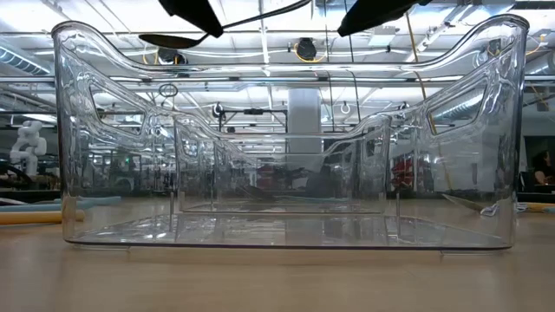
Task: Sort silverware by color (type)
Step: Put the dark blue spoon into the top transparent bin
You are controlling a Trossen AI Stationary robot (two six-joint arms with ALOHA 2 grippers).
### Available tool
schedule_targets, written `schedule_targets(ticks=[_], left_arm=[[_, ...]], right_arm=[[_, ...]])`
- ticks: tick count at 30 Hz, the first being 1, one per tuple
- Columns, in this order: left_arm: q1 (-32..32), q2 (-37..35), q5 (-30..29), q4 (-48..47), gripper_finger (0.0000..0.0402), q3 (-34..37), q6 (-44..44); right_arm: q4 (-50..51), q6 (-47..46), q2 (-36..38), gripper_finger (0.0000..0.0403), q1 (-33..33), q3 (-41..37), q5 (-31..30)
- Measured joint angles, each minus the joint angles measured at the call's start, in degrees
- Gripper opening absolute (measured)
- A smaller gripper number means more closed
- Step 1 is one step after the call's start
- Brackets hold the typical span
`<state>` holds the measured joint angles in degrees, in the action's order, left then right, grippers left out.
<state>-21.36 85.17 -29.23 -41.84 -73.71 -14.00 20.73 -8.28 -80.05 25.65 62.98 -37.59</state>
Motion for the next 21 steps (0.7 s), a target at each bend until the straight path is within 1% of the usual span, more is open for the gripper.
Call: schedule_targets(ticks=[4,9,12,15,19,21], left_arm=[[1.21,0.52,0.76,1.4,0.0008,0.0,2.9],[2.13,4.28,1.57,3.29,0.0007,0.0,8.99],[2.16,7.23,2.31,3.36,0.0007,0.02,14.03],[2.34,9.2,2.31,5.72,0.0008,-0.07,17.38],[2.88,11.52,2.36,5.29,0.0007,-3.46,18.24],[3.04,12.32,2.31,4.41,0.0008,-5.78,17.39]], right_arm=[[-2.09,-0.11,0.0,0.0245,-0.07,0.0,-1.78],[-6.84,0.18,0.0,0.0247,-0.07,0.07,-1.74],[-6.67,0.18,0.0,0.0247,-0.07,0.19,-1.5],[-5.56,-0.35,0.0,0.0247,-0.12,0.24,-1.4],[-4.76,-1.61,0.0,0.0247,-0.2,0.24,-1.09],[-4.18,-1.74,0.0,0.0247,-0.2,0.26,0.34]])
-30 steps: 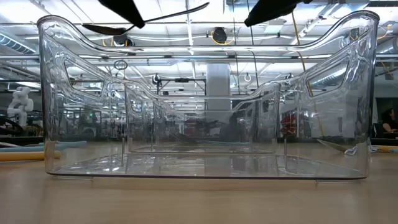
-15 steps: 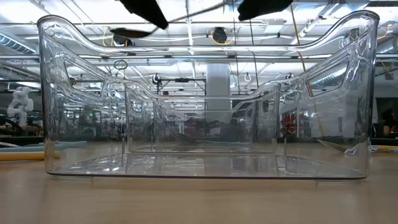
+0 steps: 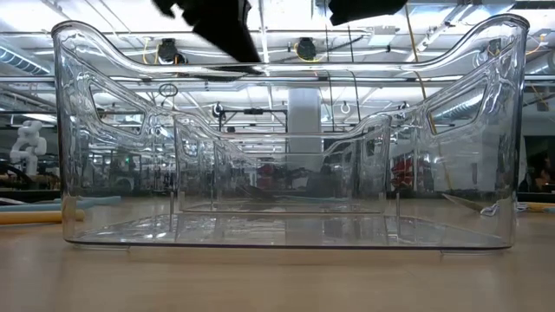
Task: Sort silverware by color (type)
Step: Put the dark blue spoon into the top transparent bin
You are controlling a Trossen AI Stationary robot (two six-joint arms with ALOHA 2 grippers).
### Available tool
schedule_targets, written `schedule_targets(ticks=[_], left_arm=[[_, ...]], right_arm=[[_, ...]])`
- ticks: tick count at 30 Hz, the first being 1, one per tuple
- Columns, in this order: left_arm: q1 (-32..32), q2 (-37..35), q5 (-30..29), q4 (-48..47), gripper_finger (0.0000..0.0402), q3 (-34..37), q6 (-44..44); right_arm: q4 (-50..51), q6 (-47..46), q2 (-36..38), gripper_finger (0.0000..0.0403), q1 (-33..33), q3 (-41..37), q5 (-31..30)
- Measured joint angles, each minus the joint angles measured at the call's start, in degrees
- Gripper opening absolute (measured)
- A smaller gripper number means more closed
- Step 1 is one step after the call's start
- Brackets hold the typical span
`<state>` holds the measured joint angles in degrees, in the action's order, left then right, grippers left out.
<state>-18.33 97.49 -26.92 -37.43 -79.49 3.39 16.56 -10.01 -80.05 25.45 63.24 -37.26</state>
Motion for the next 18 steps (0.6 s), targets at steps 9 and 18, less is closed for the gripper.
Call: schedule_targets(ticks=[9,18], left_arm=[[-0.85,3.82,0.03,-2.89,0.0008,-6.59,-1.89],[-0.72,3.94,-0.01,-3.03,0.0008,-6.57,-2.21]], right_arm=[[3.66,-1.3,-0.44,0.0247,0.0,0.0,1.38],[6.2,-1.21,-2.69,0.0223,-0.84,0.0,1.54]])
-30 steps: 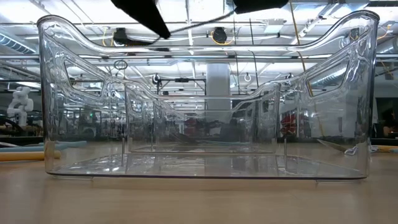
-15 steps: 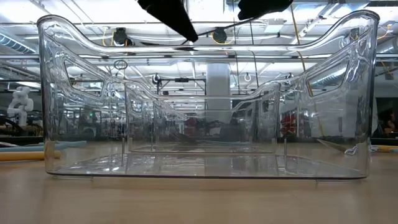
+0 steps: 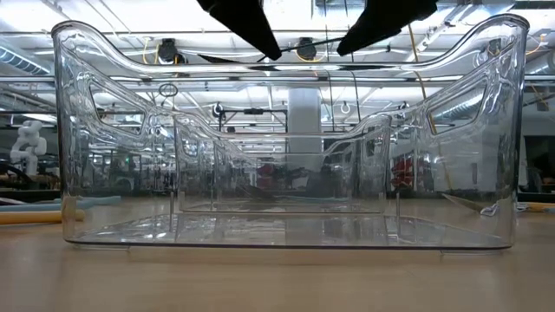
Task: Sort silverware by color (type)
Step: Put the dark blue spoon into the top transparent bin
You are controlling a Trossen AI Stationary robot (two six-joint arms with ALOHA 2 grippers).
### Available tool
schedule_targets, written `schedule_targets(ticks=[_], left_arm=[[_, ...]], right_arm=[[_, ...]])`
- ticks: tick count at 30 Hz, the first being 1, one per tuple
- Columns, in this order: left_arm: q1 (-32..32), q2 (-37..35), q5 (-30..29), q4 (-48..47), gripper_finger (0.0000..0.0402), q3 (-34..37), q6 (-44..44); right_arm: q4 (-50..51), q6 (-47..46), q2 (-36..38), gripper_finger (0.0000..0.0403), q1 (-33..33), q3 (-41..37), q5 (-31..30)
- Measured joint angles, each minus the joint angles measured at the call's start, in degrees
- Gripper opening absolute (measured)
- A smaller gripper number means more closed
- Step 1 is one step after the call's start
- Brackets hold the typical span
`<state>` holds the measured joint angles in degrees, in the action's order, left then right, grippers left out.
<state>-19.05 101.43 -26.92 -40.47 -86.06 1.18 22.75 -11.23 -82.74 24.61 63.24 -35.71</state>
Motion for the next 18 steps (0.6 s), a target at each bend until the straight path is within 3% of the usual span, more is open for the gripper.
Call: schedule_targets(ticks=[18], left_arm=[[0.37,-0.04,-0.15,0.04,0.0008,0.0,-0.23]], right_arm=[[-0.21,0.11,-0.1,0.013,-0.39,0.0,0.25]])
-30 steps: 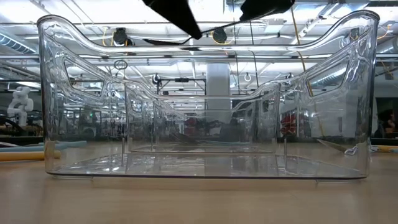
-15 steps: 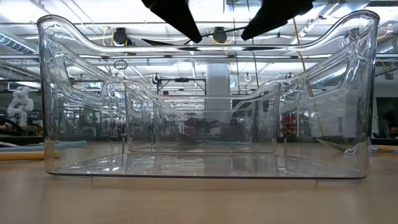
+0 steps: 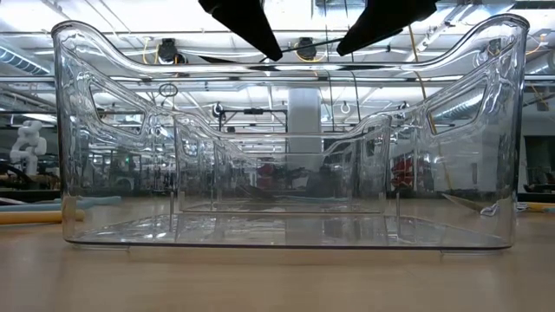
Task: Sort silverware by color (type)
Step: Put the dark blue spoon into the top transparent bin
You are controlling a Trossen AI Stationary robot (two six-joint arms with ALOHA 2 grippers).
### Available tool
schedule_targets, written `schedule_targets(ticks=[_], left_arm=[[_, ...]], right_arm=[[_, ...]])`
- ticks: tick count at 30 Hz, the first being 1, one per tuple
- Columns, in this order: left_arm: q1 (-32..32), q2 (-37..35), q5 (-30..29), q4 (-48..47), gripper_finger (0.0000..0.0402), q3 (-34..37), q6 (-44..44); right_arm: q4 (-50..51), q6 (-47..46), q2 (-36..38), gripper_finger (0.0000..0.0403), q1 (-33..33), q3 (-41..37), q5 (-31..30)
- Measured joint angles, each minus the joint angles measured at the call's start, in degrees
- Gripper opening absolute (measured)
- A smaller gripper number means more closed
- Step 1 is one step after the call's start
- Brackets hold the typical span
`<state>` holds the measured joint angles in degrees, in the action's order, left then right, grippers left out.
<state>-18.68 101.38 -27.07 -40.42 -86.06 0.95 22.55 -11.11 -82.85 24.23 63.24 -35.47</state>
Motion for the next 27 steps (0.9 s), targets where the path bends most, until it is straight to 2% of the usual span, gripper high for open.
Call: schedule_targets(ticks=[9,16,21,27], left_arm=[[0.0,-0.07,-0.04,-0.01,0.0008,0.0,-1.06],[-0.07,-0.07,0.02,0.28,0.0012,0.0,-2.63],[-0.05,-0.07,0.07,0.55,0.0063,0.0,-5.54],[-0.28,-0.09,-0.16,-0.37,0.013,-0.2,-4.44]], right_arm=[[-0.02,1.17,0.01,0.0063,0.0,0.0,1.61],[0.0,1.36,0.02,0.0063,0.0,0.0,1.67],[0.06,1.36,0.02,0.0066,0.0,0.0,1.08],[0.14,1.5,0.02,0.0061,-0.09,0.0,0.76]])
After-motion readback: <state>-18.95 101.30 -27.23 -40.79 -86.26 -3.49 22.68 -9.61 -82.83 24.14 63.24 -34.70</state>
